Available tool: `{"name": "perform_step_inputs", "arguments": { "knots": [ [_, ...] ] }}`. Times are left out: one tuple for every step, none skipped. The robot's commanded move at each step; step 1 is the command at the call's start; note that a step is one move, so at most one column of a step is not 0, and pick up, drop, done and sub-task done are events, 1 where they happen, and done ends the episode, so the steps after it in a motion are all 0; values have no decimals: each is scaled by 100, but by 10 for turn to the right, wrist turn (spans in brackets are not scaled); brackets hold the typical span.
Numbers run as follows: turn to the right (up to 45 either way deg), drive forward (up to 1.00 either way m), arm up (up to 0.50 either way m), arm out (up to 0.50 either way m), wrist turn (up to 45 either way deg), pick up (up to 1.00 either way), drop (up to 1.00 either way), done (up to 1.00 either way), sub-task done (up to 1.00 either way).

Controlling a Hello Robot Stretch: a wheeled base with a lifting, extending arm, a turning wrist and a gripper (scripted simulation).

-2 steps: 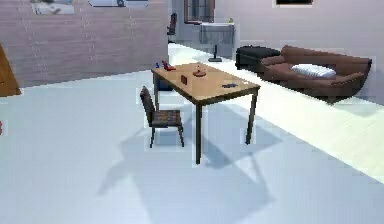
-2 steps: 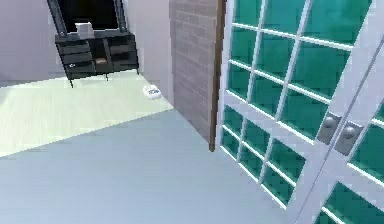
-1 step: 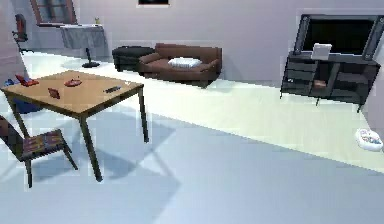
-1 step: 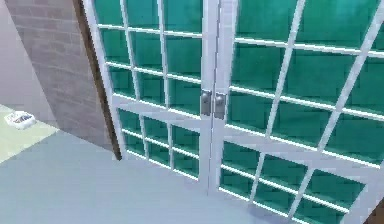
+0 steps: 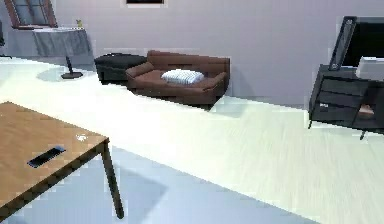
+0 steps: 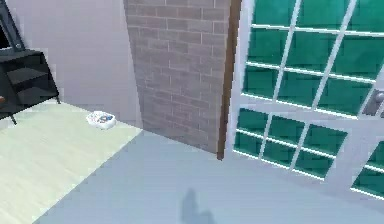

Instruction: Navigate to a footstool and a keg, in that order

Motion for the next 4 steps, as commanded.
{"name": "perform_step_inputs", "arguments": {
  "knots": [
    [0,100,0,0,0,0,0,0,0],
    [450,0,0,0,0,0,0,0,0],
    [0,5,0,0,0,0,0,0,0],
    [-450,0,0,0,0,0,0,0,0]
  ]
}}
